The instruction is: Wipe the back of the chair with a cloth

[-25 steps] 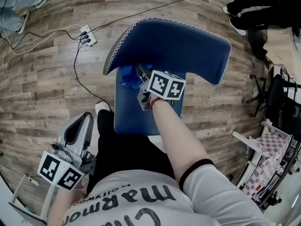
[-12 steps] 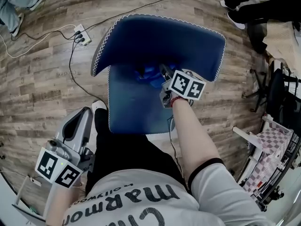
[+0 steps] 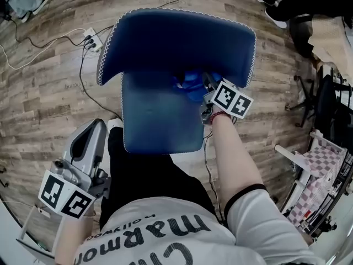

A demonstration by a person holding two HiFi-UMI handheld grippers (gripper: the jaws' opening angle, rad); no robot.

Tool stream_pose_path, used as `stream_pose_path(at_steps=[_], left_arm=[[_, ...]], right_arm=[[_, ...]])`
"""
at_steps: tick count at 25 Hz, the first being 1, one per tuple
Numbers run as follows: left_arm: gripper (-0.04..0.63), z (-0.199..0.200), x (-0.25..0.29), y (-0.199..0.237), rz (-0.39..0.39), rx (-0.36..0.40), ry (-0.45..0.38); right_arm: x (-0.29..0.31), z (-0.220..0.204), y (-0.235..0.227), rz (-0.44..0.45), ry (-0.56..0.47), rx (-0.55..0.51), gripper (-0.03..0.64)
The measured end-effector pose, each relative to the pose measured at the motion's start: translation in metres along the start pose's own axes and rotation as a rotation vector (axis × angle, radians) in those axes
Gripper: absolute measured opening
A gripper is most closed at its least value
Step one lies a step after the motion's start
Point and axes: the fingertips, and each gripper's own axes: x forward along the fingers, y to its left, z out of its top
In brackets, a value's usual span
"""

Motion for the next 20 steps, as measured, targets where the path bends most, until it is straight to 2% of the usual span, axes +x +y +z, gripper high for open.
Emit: stream_pose_path(at_steps=[4, 7, 10, 13, 17, 20], left_arm=[[0.006, -0.001, -0.015, 0.009, 0.014, -0.009, -0.013], [0.006, -0.005, -0.026, 0.012, -0.002, -0.034, -0.019], [0.006, -0.004, -0.038, 0.006, -0.051, -0.033, -0.040], [0.006, 0.007, -0.055, -0.006, -0.126, -0.012, -0.067], [0.006, 0.025, -0.099, -0.010, -0.187, 0.069, -0.095], [0.006, 0.036, -0.141, -0.003, -0.205, 0.111, -0.127]], right_arm=[[-0.024, 0.001, -0.023, -0.096, -0.101, 0.149, 0.064], [-0.051, 0.004, -0.024, -0.111, -0.192, 0.247, 0.064], [-0.086, 0.009, -0.004, -0.049, -0.270, 0.285, 0.064], [-0.132, 0.020, 0.030, 0.016, -0.365, 0.268, 0.064], [-0.195, 0.031, 0.100, 0.130, -0.502, 0.240, 0.063], [-0.250, 0.034, 0.159, 0.221, -0.605, 0.228, 0.063]])
